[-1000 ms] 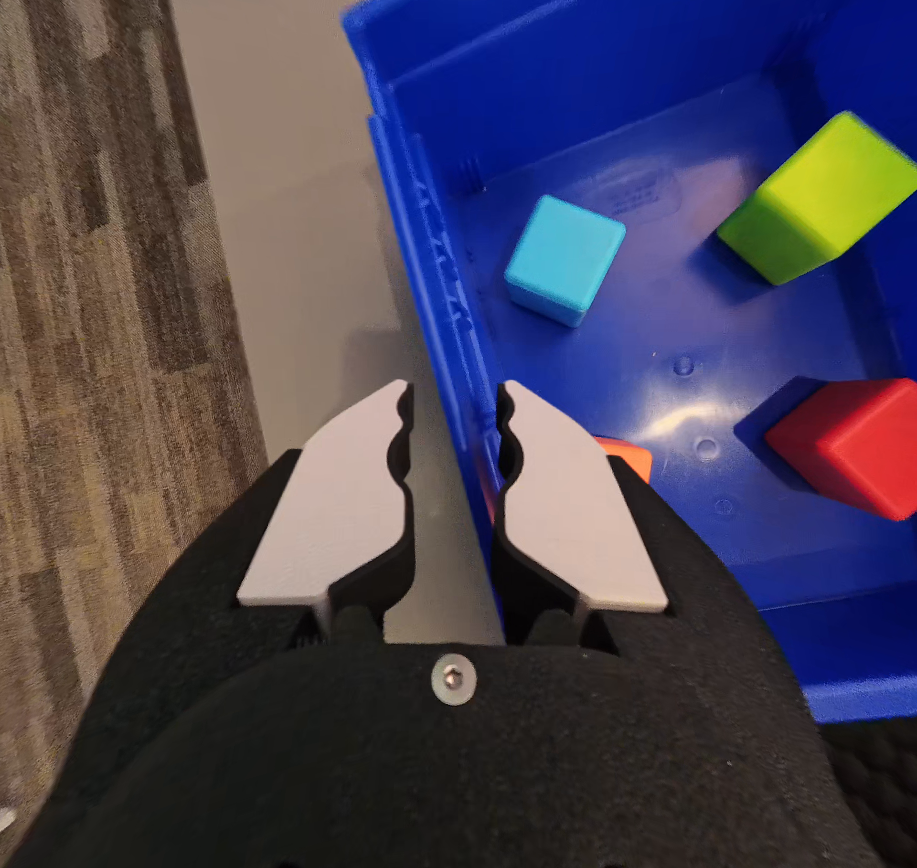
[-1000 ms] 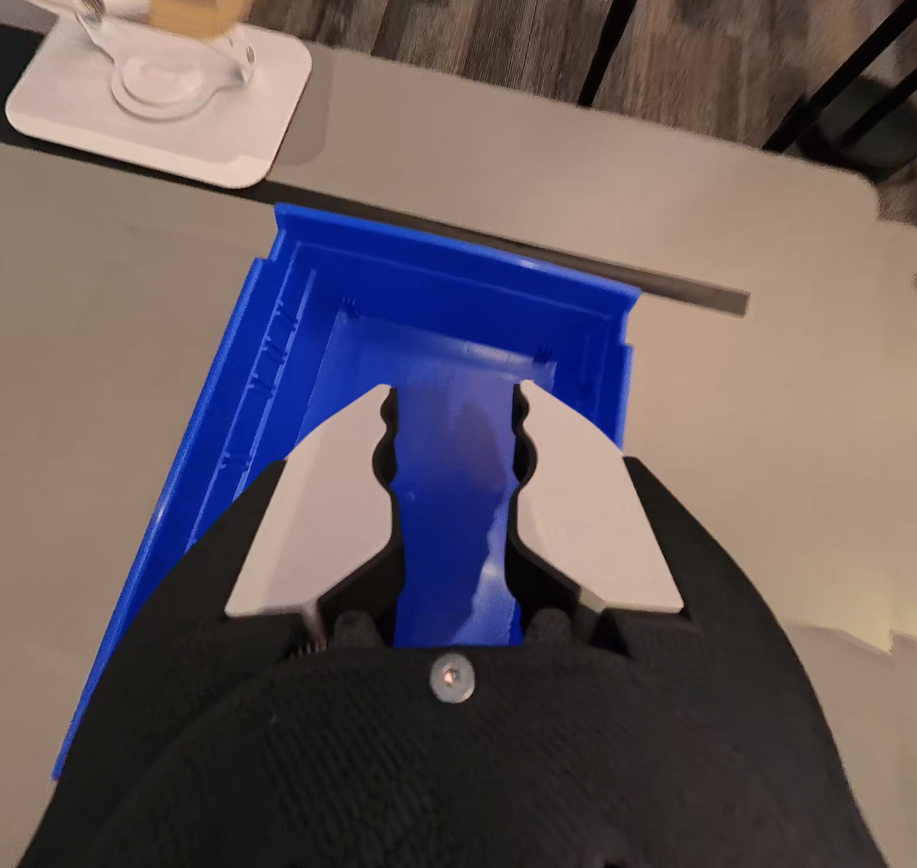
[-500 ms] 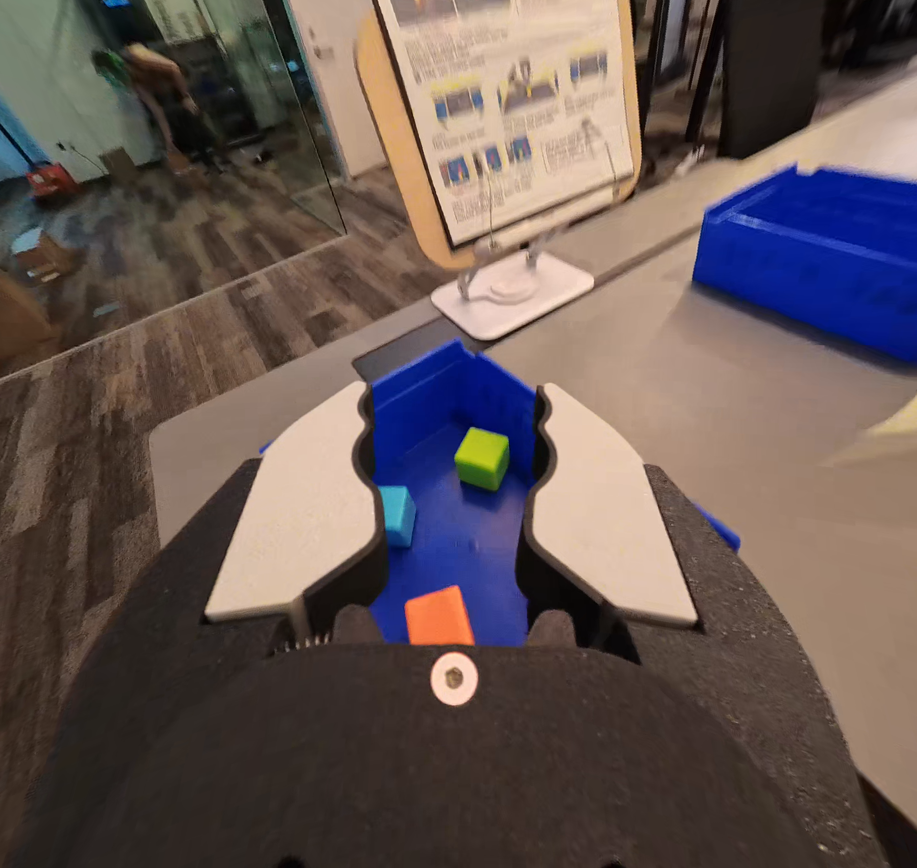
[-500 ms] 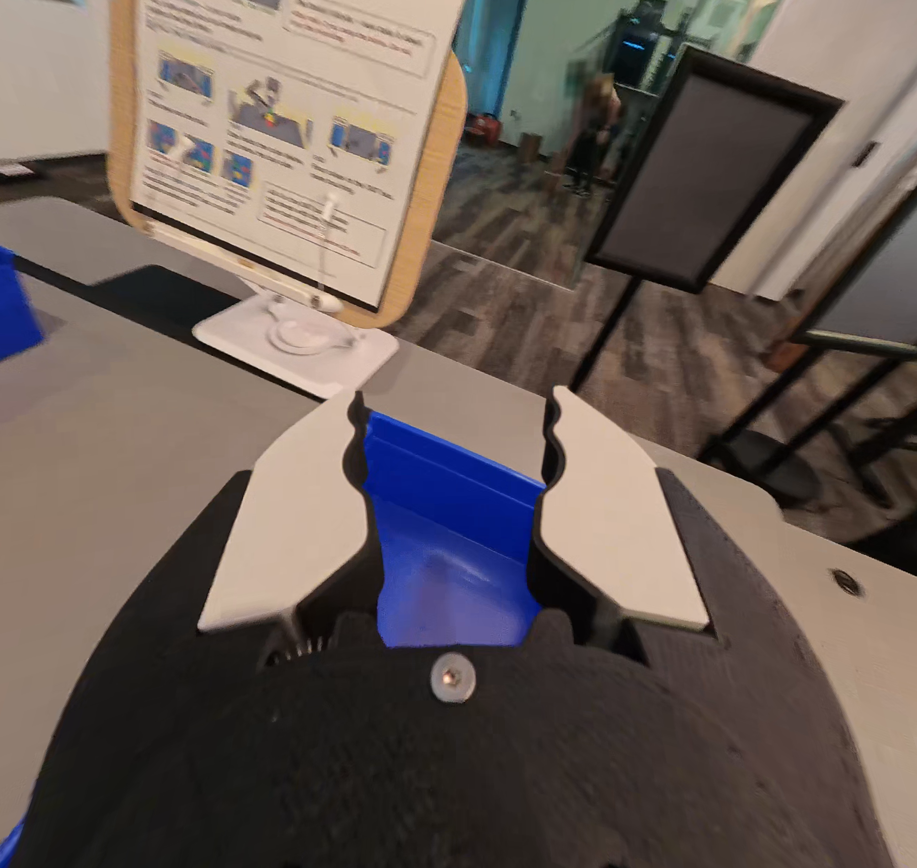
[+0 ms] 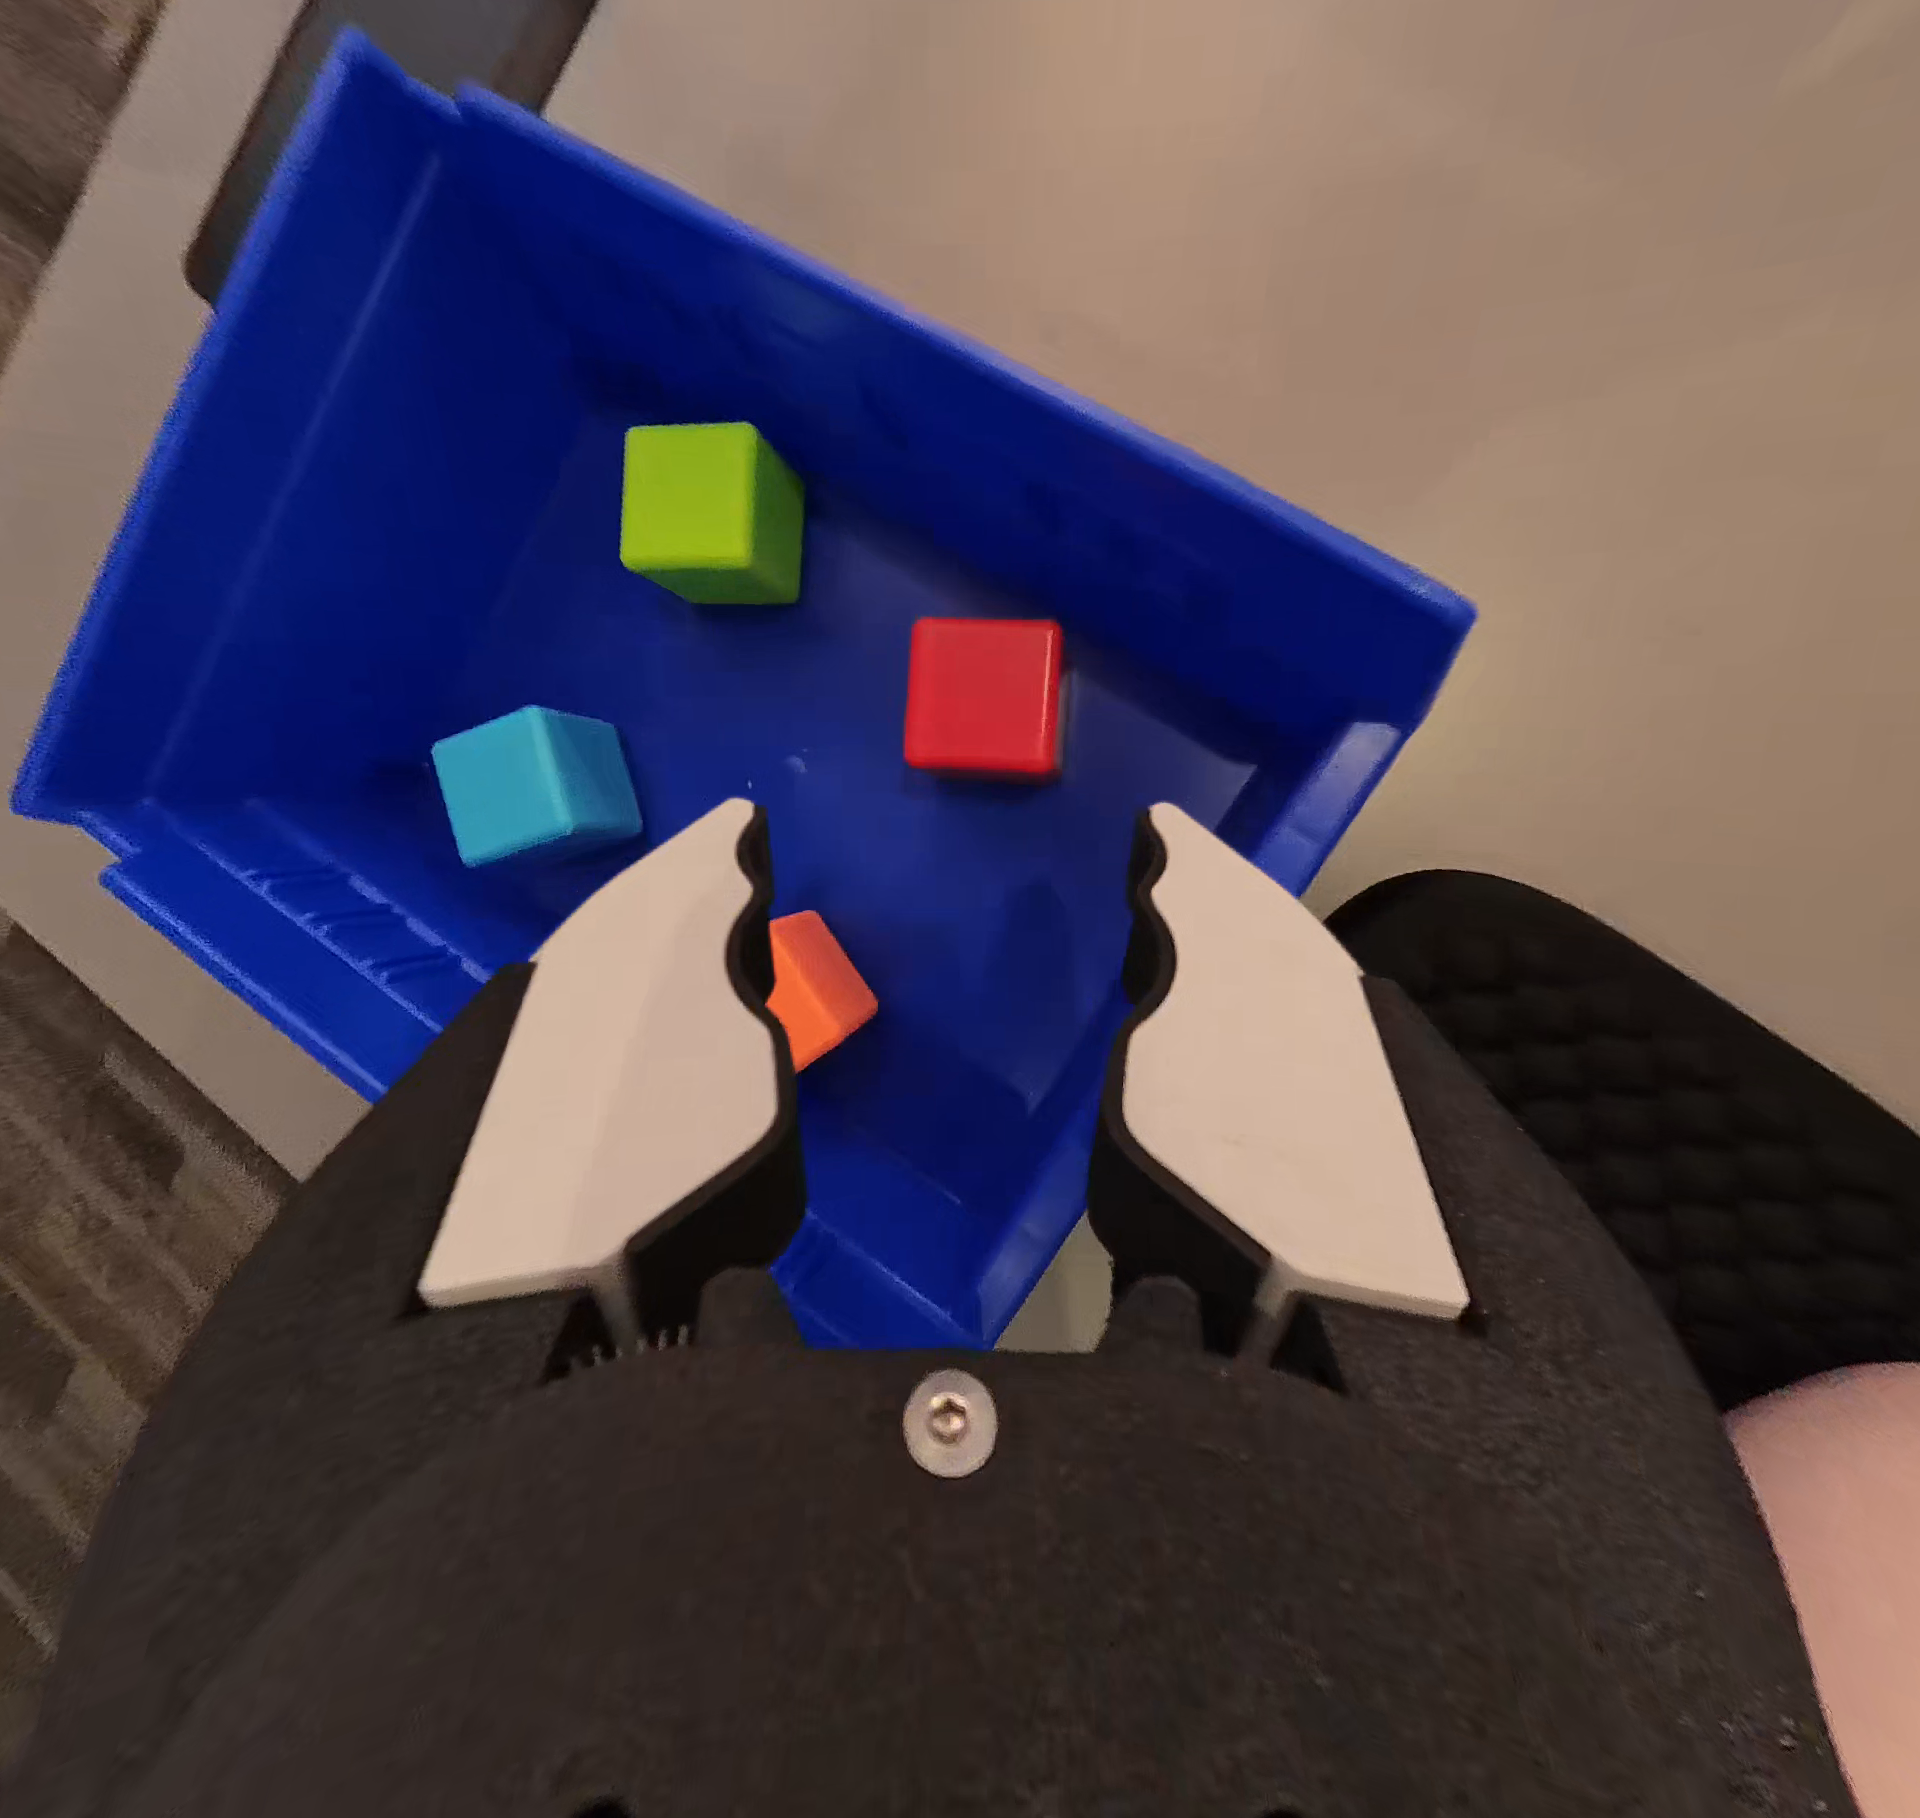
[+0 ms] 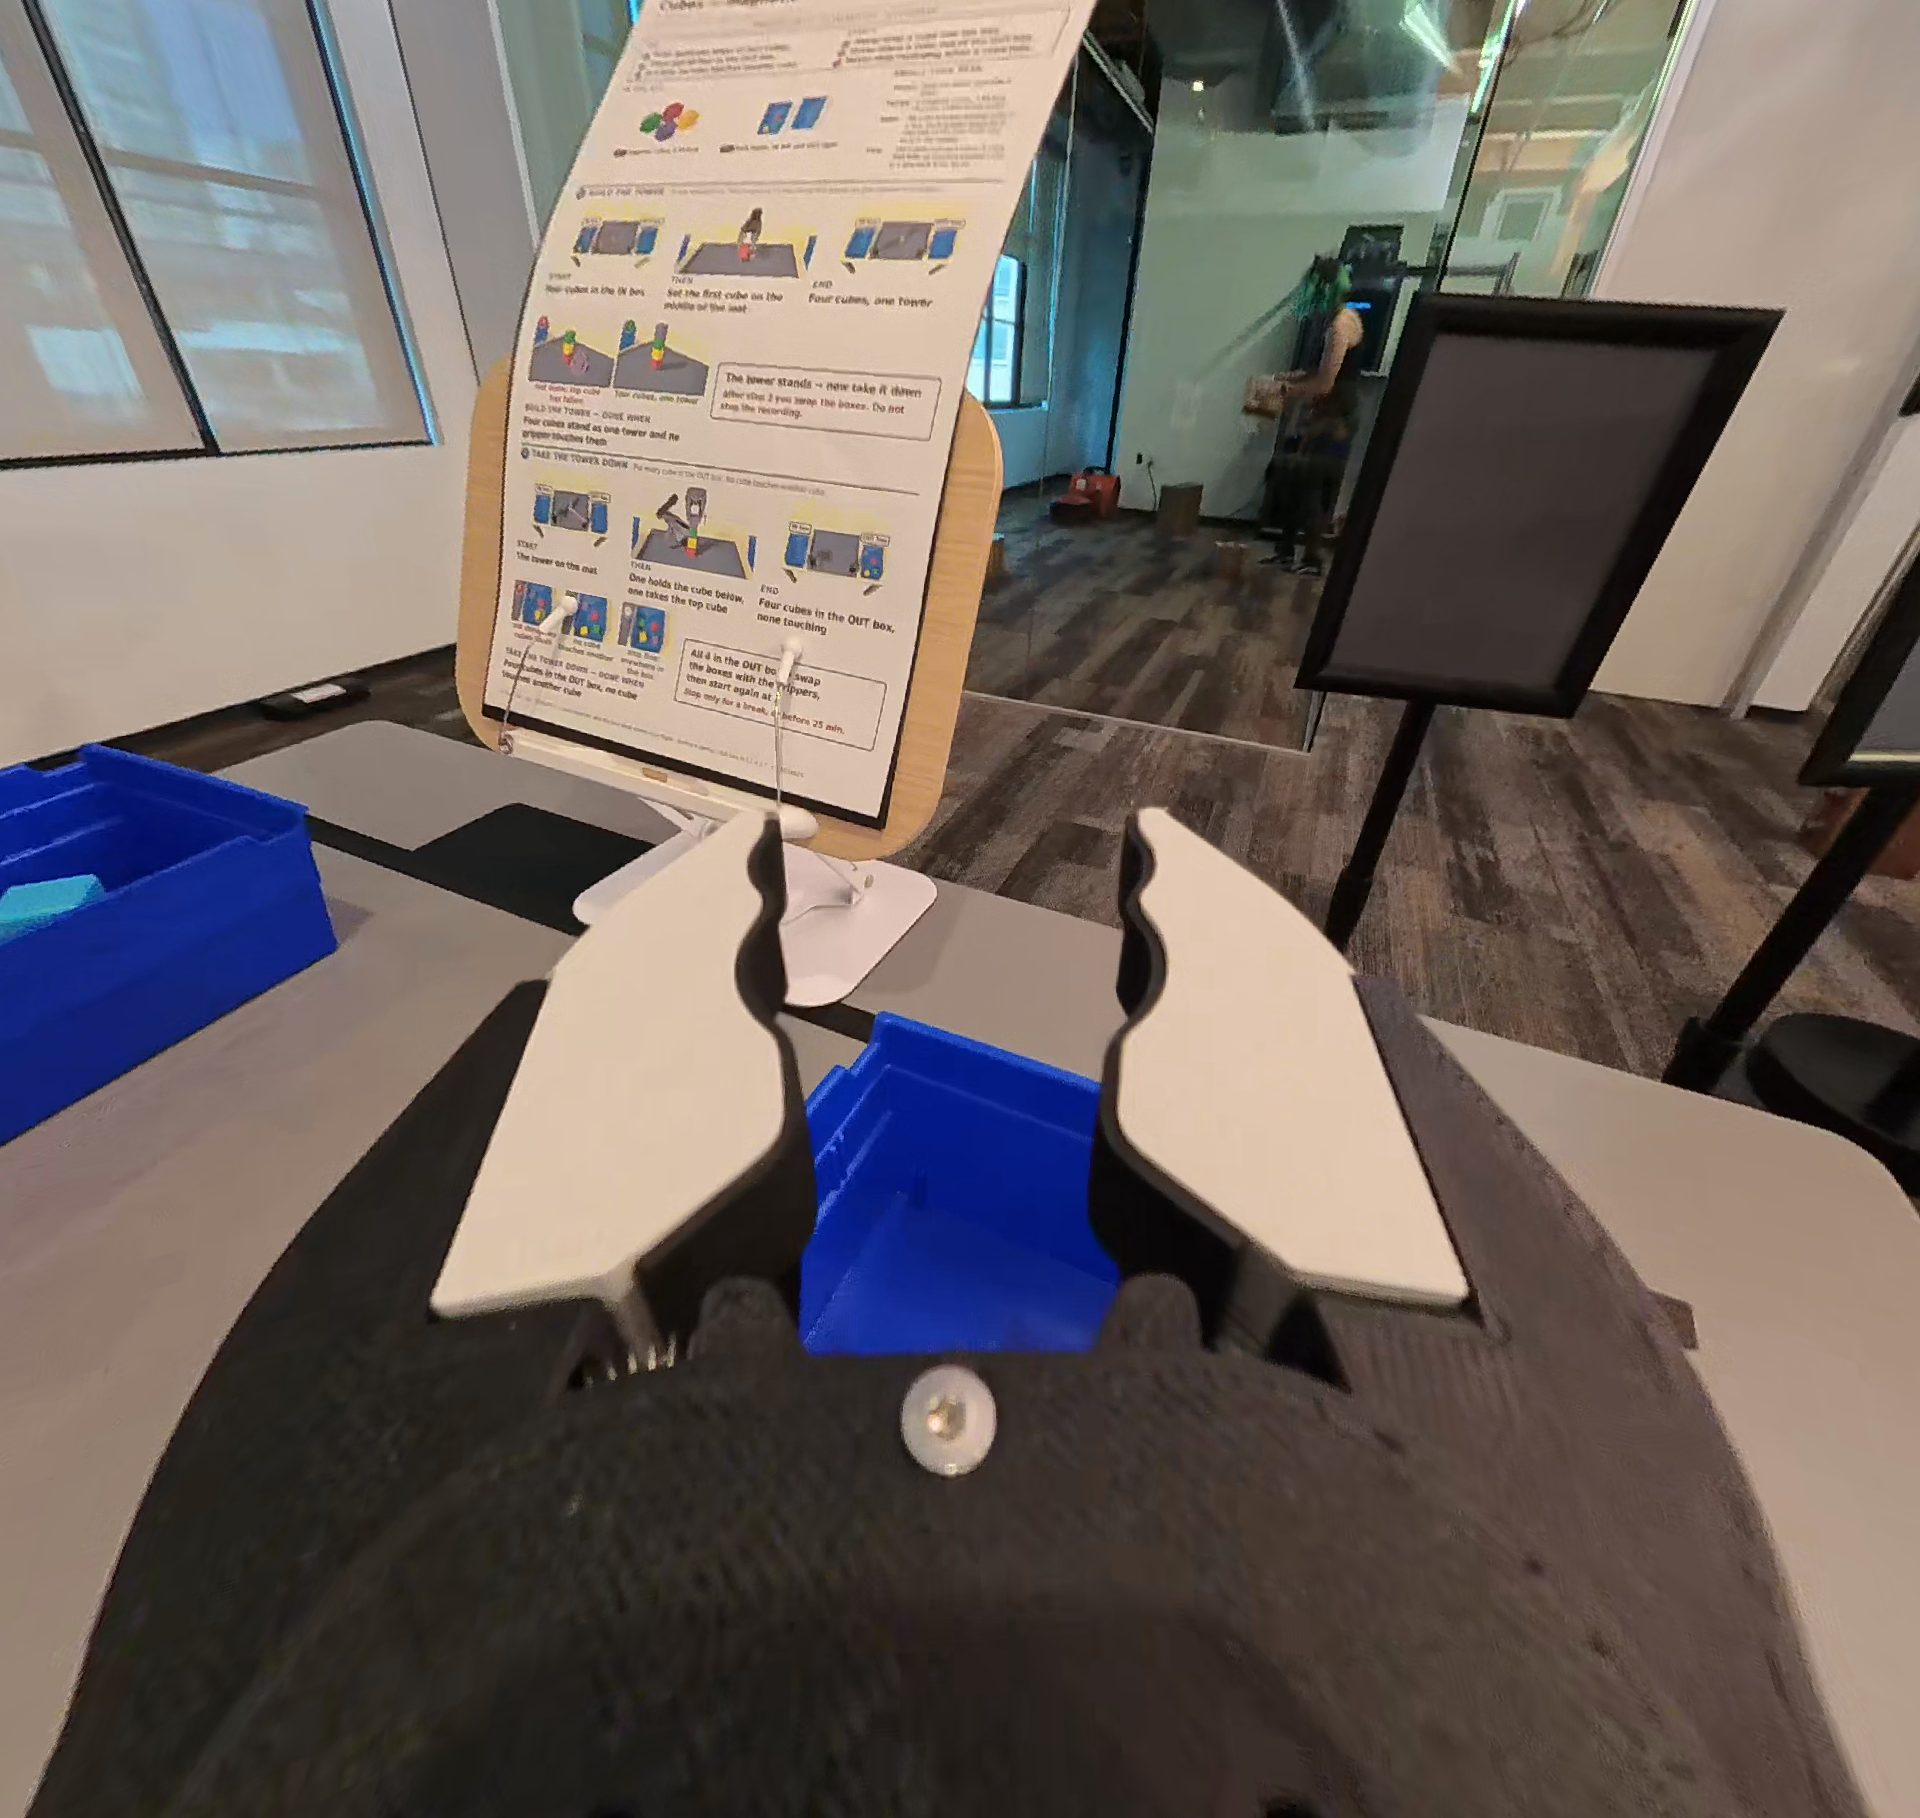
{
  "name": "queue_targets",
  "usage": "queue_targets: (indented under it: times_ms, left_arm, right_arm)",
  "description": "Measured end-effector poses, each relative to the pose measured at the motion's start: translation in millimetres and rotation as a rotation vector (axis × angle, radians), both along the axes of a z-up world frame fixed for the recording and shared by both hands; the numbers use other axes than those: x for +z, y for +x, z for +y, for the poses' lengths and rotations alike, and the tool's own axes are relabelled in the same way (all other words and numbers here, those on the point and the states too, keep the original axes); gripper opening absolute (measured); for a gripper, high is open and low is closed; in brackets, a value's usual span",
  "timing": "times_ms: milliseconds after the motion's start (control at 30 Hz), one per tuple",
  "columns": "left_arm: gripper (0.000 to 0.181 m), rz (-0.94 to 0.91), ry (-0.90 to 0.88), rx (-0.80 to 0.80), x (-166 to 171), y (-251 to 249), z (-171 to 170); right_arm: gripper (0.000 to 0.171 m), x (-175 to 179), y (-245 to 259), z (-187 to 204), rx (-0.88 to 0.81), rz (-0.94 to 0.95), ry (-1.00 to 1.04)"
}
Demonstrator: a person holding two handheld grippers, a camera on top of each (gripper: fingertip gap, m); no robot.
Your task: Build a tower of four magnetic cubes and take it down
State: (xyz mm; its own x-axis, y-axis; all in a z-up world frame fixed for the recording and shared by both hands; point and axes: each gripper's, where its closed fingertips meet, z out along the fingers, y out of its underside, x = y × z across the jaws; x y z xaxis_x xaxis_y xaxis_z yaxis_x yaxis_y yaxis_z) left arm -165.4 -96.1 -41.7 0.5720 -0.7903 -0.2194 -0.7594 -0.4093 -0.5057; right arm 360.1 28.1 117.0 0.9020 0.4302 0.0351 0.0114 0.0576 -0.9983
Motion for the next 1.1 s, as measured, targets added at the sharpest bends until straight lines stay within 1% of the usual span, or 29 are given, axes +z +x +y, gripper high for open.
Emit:
queue_targets:
  times_ms: [33, 133, 300, 367, 467, 533, 667, 800, 867, 1033, 1100]
  left_arm:
    - [0.061, 0.036, -0.018, 0.015, -6, -4, 2]
    - [0.062, 0.101, -0.061, 0.027, -22, -10, 6]
    - [0.065, 0.109, -0.129, -0.01, -32, 9, 4]
    - [0.067, 0.154, -0.153, -0.03, -39, 16, 3]
    - [0.069, 0.235, -0.13, -0.044, -47, 21, 13]
    - [0.066, 0.257, -0.128, -0.053, -52, 25, 18]
    - [0.064, 0.271, -0.18, -0.06, -71, 26, 23]
    - [0.055, 0.284, -0.235, -0.064, -88, 24, 25]
    - [0.047, 0.29, -0.235, -0.055, -90, 21, 28]
    - [0.047, 0.226, -0.281, -0.069, -87, 22, 22]
    - [0.047, 0.192, -0.267, -0.055, -77, 20, 22]
  right_arm:
    - [0.063, -2, 1, 1, -0.006, -0.005, -0.011]
    - [0.065, -8, 3, 4, -0.022, -0.04, -0.035]
    - [0.065, -14, 3, 6, -0.033, -0.09, -0.058]
    - [0.065, -15, 4, 7, -0.034, -0.091, -0.062]
    - [0.065, -18, 5, 8, -0.031, -0.092, -0.072]
    - [0.065, -20, 6, 9, -0.034, -0.097, -0.081]
    - [0.065, -22, 9, 9, -0.034, -0.1, -0.089]
    - [0.065, -24, 12, 9, -0.034, -0.102, -0.1]
    - [0.065, -25, 14, 9, -0.038, -0.105, -0.104]
    - [0.065, -25, 22, 9, -0.042, -0.082, -0.107]
    - [0.065, -25, 26, 9, -0.043, -0.071, -0.111]
